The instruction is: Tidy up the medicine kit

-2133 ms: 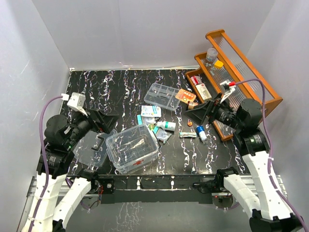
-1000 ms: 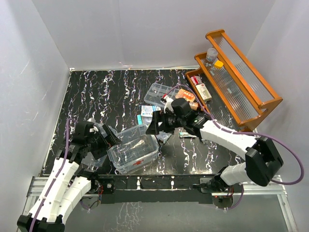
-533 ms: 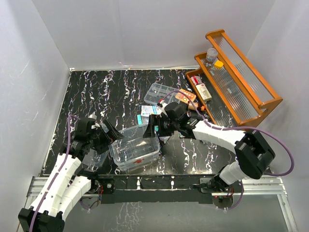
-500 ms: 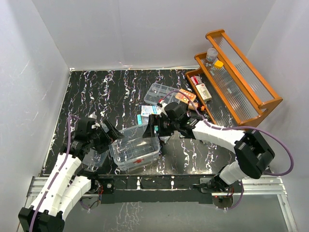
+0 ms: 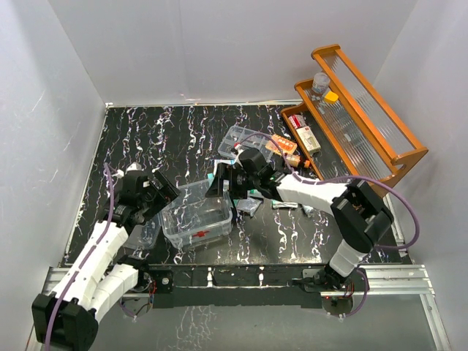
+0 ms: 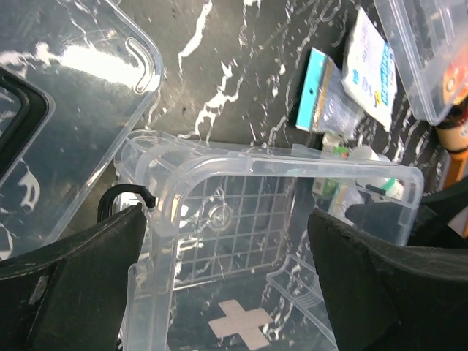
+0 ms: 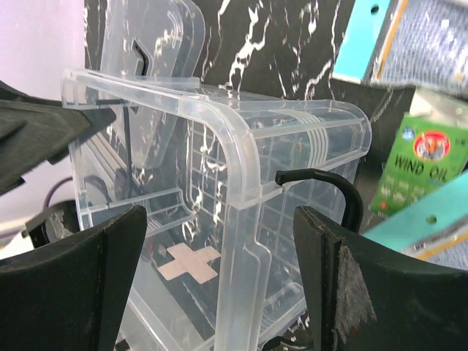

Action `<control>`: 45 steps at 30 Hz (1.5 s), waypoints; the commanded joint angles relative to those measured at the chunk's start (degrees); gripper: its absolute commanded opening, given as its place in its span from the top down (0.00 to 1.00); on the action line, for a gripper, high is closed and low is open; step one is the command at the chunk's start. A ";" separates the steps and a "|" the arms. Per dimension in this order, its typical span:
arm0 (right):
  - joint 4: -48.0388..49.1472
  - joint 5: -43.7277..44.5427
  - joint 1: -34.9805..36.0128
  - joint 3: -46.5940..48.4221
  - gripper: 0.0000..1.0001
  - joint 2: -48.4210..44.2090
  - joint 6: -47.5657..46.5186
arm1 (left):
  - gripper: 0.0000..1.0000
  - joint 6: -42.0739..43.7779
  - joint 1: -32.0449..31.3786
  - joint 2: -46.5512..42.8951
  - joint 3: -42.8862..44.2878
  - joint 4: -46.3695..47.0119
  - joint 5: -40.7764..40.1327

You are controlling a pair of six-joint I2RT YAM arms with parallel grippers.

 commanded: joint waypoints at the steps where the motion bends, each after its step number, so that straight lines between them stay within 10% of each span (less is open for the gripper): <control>1: 9.01 -1.46 0.54 7.11 0.21 3.51 3.29 | 0.10 1.26 -0.34 2.89 0.36 6.65 -3.04; 11: 6.09 -0.13 -0.47 13.95 0.23 9.05 1.16 | 0.08 4.28 -0.21 8.95 4.19 7.52 -3.80; 30: -3.71 22.69 -8.14 0.51 0.25 -16.46 -21.33 | 0.05 12.45 -0.20 1.68 12.14 -0.68 -14.47; 45: -18.40 21.22 -8.33 3.54 0.37 -6.43 -53.32 | 0.05 17.43 -0.22 -3.61 11.32 6.17 -7.71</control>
